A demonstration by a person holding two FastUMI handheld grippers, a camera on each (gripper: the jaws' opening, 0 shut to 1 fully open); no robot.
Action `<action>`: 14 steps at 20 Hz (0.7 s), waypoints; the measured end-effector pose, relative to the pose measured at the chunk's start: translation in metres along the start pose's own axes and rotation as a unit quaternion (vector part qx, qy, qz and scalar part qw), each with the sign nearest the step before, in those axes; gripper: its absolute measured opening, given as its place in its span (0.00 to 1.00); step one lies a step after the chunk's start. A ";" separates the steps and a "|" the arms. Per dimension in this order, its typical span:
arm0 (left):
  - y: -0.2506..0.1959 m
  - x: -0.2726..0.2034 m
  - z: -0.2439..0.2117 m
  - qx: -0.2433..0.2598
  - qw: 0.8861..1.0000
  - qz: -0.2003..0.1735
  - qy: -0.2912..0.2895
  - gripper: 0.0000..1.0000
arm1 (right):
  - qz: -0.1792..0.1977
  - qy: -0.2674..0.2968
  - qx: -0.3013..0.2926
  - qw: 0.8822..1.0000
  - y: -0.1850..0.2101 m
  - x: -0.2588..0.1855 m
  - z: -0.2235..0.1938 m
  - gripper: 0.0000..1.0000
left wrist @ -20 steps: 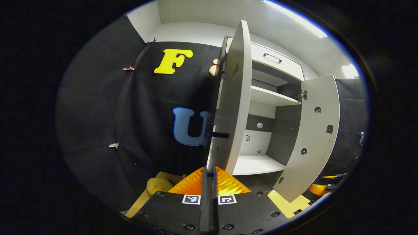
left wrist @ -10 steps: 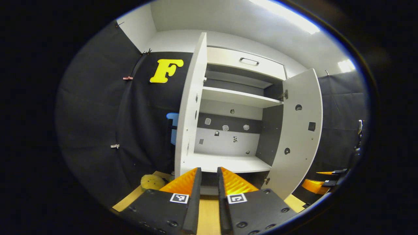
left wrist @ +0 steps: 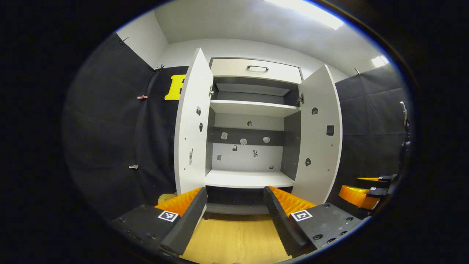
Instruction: Open the right door of the double-door shoe cabinet with the right hand, and open the left door with the left hand.
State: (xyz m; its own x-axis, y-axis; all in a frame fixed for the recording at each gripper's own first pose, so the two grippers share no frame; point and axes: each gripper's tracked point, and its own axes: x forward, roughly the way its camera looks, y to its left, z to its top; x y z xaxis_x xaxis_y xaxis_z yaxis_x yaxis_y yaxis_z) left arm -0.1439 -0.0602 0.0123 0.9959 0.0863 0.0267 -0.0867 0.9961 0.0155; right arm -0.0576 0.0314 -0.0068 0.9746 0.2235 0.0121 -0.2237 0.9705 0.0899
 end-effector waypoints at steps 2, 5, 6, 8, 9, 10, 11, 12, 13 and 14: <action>0.001 -0.004 -0.001 0.000 1.000 0.004 -0.002 0.95 | 0.000 0.004 -0.006 1.000 -0.001 0.000 -0.006 0.99; 0.007 -0.009 -0.005 0.004 1.000 0.005 -0.007 0.95 | -0.001 0.006 -0.007 1.000 0.000 0.000 -0.012 0.99; 0.009 -0.011 -0.007 0.009 1.000 0.004 -0.008 0.96 | -0.002 0.006 -0.006 1.000 0.000 -0.001 -0.014 0.99; 0.014 -0.011 -0.011 0.019 1.000 0.003 -0.008 0.96 | -0.003 0.006 -0.001 1.000 0.005 0.001 -0.018 0.99; 0.016 -0.011 -0.015 0.022 1.000 0.002 -0.005 0.96 | -0.003 0.007 -0.002 1.000 0.006 0.002 -0.021 0.99; 0.019 -0.010 -0.021 0.023 1.000 0.003 -0.001 0.95 | -0.007 0.008 -0.005 1.000 0.008 0.003 -0.024 0.99; 0.021 -0.009 -0.026 0.022 1.000 0.004 0.004 0.96 | -0.011 0.008 -0.008 1.000 0.008 0.005 -0.026 0.99; 0.024 -0.007 -0.031 0.021 1.000 0.004 0.007 0.96 | -0.014 0.008 -0.011 1.000 0.010 0.006 -0.029 0.99; 0.026 -0.005 -0.034 0.020 1.000 0.005 0.012 0.96 | -0.017 0.010 -0.014 1.000 0.012 0.006 -0.033 0.99; 0.028 -0.002 -0.039 0.022 1.000 0.004 0.014 0.96 | -0.020 0.011 -0.017 1.000 0.013 0.005 -0.036 0.99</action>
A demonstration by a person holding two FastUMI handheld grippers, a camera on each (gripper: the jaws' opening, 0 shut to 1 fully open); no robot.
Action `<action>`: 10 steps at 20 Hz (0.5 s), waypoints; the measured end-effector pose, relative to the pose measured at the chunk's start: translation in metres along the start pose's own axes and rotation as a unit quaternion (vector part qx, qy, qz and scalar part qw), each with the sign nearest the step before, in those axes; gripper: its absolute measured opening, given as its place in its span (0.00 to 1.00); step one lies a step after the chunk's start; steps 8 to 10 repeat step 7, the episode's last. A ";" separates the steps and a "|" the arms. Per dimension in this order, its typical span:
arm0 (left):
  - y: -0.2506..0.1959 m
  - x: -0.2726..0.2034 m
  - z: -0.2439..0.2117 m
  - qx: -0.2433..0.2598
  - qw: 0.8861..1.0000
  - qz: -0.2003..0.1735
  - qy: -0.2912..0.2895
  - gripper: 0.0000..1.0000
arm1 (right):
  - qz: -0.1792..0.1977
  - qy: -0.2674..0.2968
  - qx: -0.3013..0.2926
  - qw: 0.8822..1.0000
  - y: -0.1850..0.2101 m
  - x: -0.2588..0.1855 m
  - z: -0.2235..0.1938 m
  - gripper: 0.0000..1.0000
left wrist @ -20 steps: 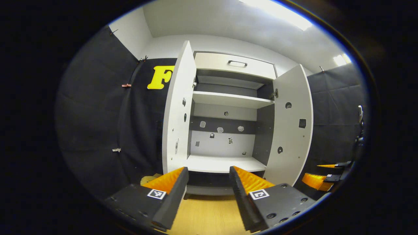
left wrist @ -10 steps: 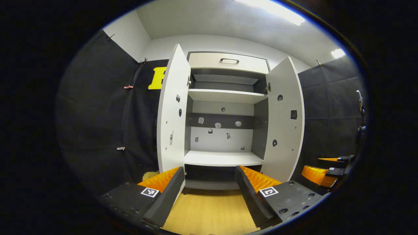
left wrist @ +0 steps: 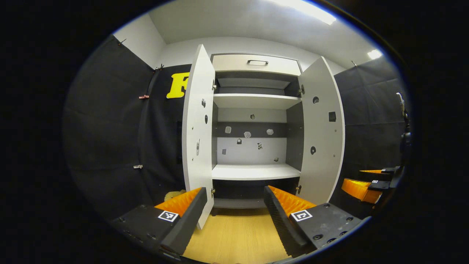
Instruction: Open the right door of the double-door shoe cabinet with the right hand, and open the left door with the left hand.
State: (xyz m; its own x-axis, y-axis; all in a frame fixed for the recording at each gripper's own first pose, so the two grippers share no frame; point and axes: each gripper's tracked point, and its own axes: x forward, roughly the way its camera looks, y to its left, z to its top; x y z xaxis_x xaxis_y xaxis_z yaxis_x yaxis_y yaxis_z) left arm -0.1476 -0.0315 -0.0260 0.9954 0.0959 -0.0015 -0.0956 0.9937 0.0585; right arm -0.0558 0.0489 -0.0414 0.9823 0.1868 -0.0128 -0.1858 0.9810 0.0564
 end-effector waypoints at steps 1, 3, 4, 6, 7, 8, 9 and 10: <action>0.002 0.002 0.000 0.001 1.000 -0.003 -0.005 0.96 | -0.001 -0.002 -0.003 1.000 0.002 -0.002 -0.002 0.99; 0.005 0.006 0.001 0.002 1.000 -0.009 -0.013 0.95 | -0.004 -0.005 -0.011 1.000 0.006 -0.004 -0.008 0.99; 0.006 0.008 -0.001 0.003 1.000 -0.012 -0.014 0.96 | -0.004 -0.006 -0.015 1.000 0.008 -0.005 -0.012 0.99; 0.009 0.012 0.000 0.004 1.000 -0.017 -0.018 0.95 | 0.000 -0.005 -0.021 1.000 0.016 -0.004 -0.016 0.99; 0.010 0.014 0.000 0.002 1.000 -0.020 -0.020 0.95 | 0.000 -0.004 -0.024 1.000 0.019 -0.001 -0.017 0.99; 0.010 0.014 0.000 0.002 1.000 -0.020 -0.020 0.95 | 0.000 -0.004 -0.024 1.000 0.019 -0.001 -0.017 0.99; 0.010 0.014 0.000 0.002 1.000 -0.020 -0.020 0.95 | 0.000 -0.004 -0.024 1.000 0.019 -0.001 -0.017 0.99; 0.010 0.014 0.000 0.002 1.000 -0.020 -0.020 0.95 | 0.000 -0.004 -0.024 1.000 0.019 -0.001 -0.017 0.99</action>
